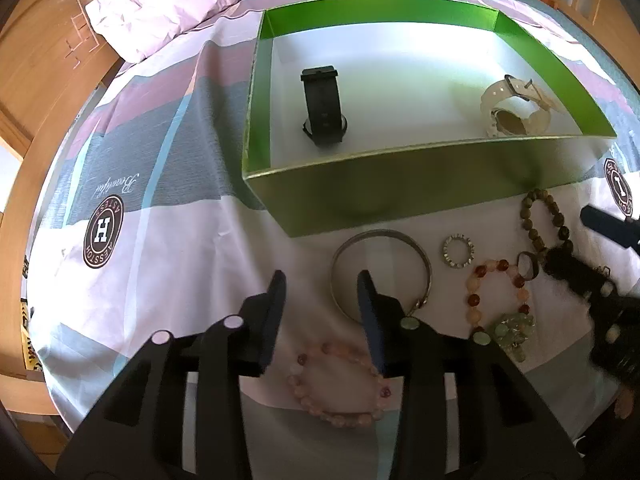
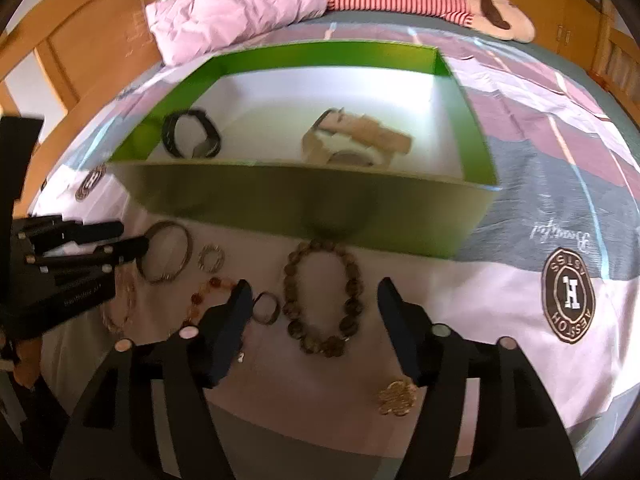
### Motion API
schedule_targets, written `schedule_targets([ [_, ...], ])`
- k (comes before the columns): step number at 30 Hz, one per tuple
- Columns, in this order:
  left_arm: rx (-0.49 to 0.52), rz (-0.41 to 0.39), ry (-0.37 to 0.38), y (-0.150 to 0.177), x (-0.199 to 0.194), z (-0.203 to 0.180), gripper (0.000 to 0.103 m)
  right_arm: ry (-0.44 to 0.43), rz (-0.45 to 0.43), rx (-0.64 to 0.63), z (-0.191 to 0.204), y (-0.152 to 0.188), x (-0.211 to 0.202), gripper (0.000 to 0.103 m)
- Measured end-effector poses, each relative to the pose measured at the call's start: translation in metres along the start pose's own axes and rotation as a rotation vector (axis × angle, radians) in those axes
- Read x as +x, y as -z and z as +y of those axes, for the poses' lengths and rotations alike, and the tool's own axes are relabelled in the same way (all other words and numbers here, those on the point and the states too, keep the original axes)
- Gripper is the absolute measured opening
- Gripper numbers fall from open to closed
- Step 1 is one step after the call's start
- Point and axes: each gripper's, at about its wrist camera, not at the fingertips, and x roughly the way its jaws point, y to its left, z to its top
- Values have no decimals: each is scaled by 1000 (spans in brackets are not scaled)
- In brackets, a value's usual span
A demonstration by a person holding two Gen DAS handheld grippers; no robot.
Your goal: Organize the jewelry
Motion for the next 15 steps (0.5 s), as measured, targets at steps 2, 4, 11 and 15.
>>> schedule_targets([
  [2, -1, 0, -1, 0, 0, 0, 42, 15, 23, -32, 6, 3, 7, 68],
  [4, 2, 2, 0, 1, 0, -1, 42, 33, 49, -53, 10, 7, 13, 68],
  [11, 9, 2, -3, 3, -1, -3, 46, 42, 38, -89, 17, 10, 13, 33],
  [15, 14, 8, -9, 4, 1, -4, 48, 43, 34, -105, 19, 11, 13, 22],
])
